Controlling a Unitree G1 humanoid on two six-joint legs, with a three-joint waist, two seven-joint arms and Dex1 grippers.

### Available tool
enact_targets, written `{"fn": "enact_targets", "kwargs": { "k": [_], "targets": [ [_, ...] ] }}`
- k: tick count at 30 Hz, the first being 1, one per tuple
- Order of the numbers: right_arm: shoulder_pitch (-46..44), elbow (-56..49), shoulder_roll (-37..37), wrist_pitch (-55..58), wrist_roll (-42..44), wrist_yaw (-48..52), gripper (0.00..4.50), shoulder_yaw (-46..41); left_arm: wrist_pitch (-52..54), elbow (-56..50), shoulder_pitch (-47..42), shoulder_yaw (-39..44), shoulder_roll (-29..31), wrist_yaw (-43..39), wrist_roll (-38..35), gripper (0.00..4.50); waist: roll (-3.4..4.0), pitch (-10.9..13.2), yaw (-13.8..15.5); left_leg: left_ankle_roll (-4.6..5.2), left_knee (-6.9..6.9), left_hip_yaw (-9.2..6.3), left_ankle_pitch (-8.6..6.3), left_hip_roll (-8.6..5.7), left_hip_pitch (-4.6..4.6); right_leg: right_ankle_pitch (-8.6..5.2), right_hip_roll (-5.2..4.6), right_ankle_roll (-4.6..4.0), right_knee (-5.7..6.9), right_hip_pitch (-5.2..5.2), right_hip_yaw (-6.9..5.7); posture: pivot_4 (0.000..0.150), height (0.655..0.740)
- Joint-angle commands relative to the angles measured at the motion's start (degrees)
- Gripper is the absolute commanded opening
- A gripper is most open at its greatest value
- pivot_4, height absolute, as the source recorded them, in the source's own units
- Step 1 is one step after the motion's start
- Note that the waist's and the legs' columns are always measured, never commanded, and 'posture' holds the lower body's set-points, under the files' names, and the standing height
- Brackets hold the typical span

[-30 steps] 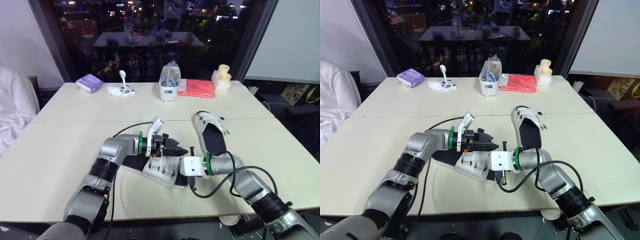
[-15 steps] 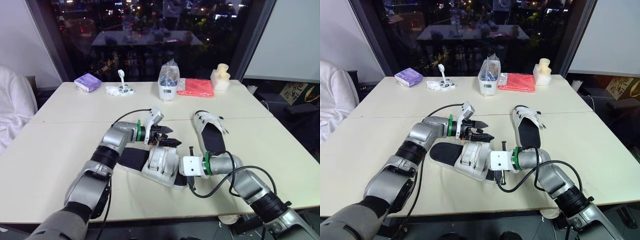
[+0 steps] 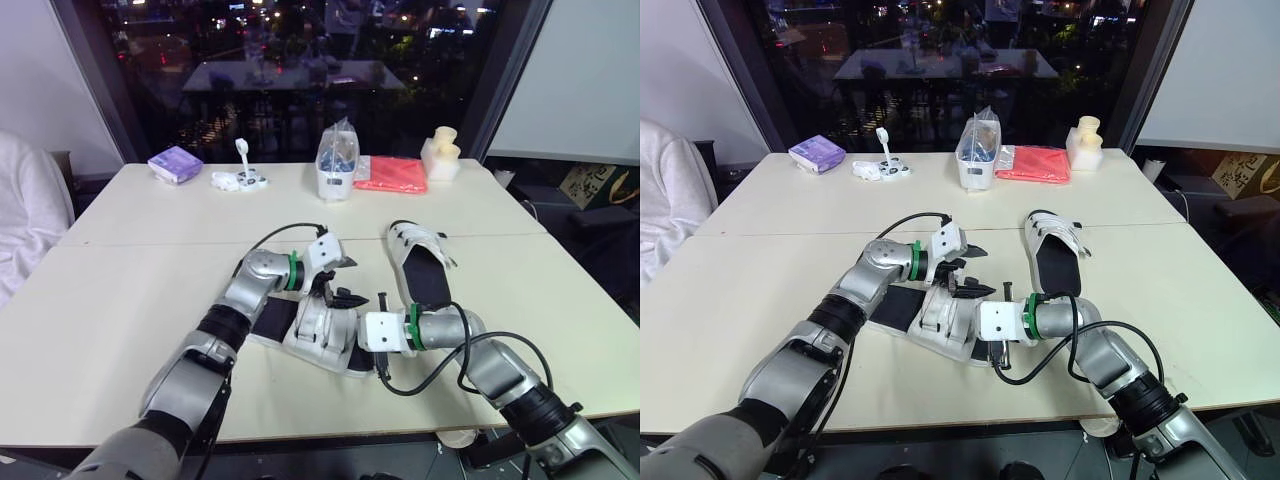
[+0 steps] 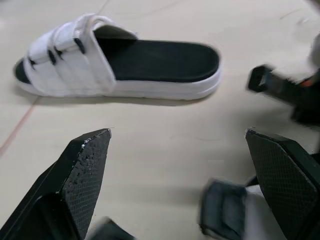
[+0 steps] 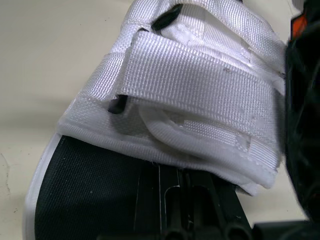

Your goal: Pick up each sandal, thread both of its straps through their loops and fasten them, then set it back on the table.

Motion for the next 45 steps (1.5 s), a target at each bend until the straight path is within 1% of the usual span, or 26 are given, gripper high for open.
{"fn": "enact_targets", "kwargs": {
  "k": [1, 6, 11, 18, 19, 21, 24, 27, 31, 37, 41, 44, 45],
  "targets": [
    [1.0, 1.3, -0.3, 1.6, -2.2, -0.1, 0.00, 0.7, -2.9, 4.5, -0.9, -0.7, 0.2, 3.0, 3.7, 4.48, -0.01, 0.0, -0.1, 0.00, 0.00, 0.01, 0.00, 0.00, 0.00, 0.00, 0.00, 0.00, 0.00, 0.00, 0.00, 0.150, 0.7400],
    [0.9, 1.3, -0.4, 1.7, -2.1, -0.1, 0.00, 0.7, -7.0, 7.2, -1.6, -1.9, 1.1, 2.9, 6.6, 4.48, -0.01, 0.0, -0.1, 0.00, -0.01, 0.01, 0.00, 0.01, -0.01, 0.00, 0.03, 0.01, 0.00, -0.02, 0.00, 0.150, 0.7400],
    [0.8, 1.4, -0.1, 1.7, -2.1, -0.2, 0.00, 0.9, -9.1, 7.6, -1.7, -1.2, 1.0, 2.7, 7.1, 4.48, -0.01, 0.0, -0.1, 0.00, -0.01, 0.02, 0.00, 0.02, -0.02, 0.00, 0.03, 0.01, 0.00, -0.04, 0.00, 0.150, 0.7400],
    [0.8, -0.8, -0.6, 2.4, -1.5, 0.4, 0.00, 0.2, -2.9, 7.0, -5.9, 8.2, 1.4, 5.9, 0.1, 4.48, -0.04, 0.0, -0.2, 0.01, 0.00, 0.02, 0.00, 0.02, -0.18, 0.01, 0.03, 0.02, 0.03, -0.19, 0.00, 0.150, 0.7400],
    [0.8, -1.5, -0.8, 2.8, -1.3, 0.5, 0.00, -0.1, -2.0, 6.7, -6.5, 9.6, 1.8, 6.3, -0.9, 4.48, -0.04, 0.0, -0.2, 0.01, 0.02, 0.01, 0.00, 0.02, -0.27, 0.11, 0.04, 0.18, 0.05, -0.28, 0.00, 0.150, 0.7400],
    [0.9, -2.6, -1.0, 3.5, -0.9, 0.6, 0.00, -0.5, -0.3, 6.1, -7.2, 11.4, 2.5, 6.6, -2.1, 4.48, -0.04, 0.0, -0.2, 0.01, 0.02, 0.00, 0.00, 0.01, -0.32, 0.12, 0.06, 0.21, 0.05, -0.32, -0.01, 0.150, 0.7400],
    [1.5, -5.4, -1.7, 4.5, -0.3, 0.9, 0.00, -1.3, 4.3, 3.0, -7.6, 14.8, 4.7, 5.1, -5.5, 4.48, -0.03, 0.1, 0.0, 0.01, 0.01, 0.00, 0.00, -0.01, -0.36, 0.12, 0.06, 0.27, 0.04, -0.32, -0.02, 0.150, 0.7400],
    [2.3, -8.2, -2.6, 5.3, 0.3, 1.4, 0.00, -1.9, 8.5, -2.3, -5.4, 15.8, 7.3, -0.1, -8.5, 4.48, -0.02, 0.1, 0.1, 0.01, 0.02, 0.02, 0.00, -0.05, -0.48, 0.11, 0.06, 0.30, 0.00, -0.39, -0.02, 0.150, 0.7400],
    [3.2, -12.5, -4.9, 5.7, 0.5, 2.2, 0.00, -3.6, 24.3, -10.9, -0.2, 16.4, 13.3, -10.5, -15.2, 4.48, 0.00, 0.1, 0.3, 0.01, 0.02, 0.03, 0.00, -0.09, -0.51, 0.05, 0.06, 0.39, 0.00, -0.40, -0.02, 0.150, 0.7400],
    [3.7, -16.5, -10.2, 4.0, -0.8, 2.5, 0.00, -6.0, 38.2, -22.9, 7.4, 13.8, 19.8, -19.5, -20.1, 4.48, -0.04, 0.4, 0.4, 0.02, 0.03, -0.02, -0.01, -0.09, -0.55, -0.01, 0.05, 0.43, -0.01, -0.39, -0.01, 0.150, 0.7400],
    [4.7, -20.0, -14.0, 5.1, 0.7, 3.9, 0.00, -9.5, 44.5, -26.8, 9.7, 13.3, 21.4, -20.9, -22.8, 4.48, -0.04, 0.4, 0.5, 0.01, 0.03, -0.05, -0.01, -0.09, -0.55, -0.03, 0.04, 0.44, -0.01, -0.39, -0.01, 0.150, 0.7400],
    [5.6, -22.1, -15.7, 6.5, 1.9, 4.7, 0.00, -11.9, 48.7, -26.8, 9.9, 14.0, 21.2, -20.2, -24.5, 4.48, -0.08, 0.5, 0.5, 0.01, 0.04, -0.07, -0.01, -0.10, -0.55, -0.03, 0.04, 0.44, -0.01, -0.38, -0.01, 0.150, 0.7400],
    [6.2, -22.9, -16.4, 7.0, 2.4, 4.8, 0.00, -13.0, 51.7, -25.9, 9.5, 15.1, 20.8, -19.4, -26.0, 4.48, -0.08, 0.5, 0.4, 0.01, 0.04, -0.06, -0.01, -0.10, -0.55, -0.03, 0.04, 0.44, 0.00, -0.38, -0.01, 0.150, 0.7400]
  ]
}}
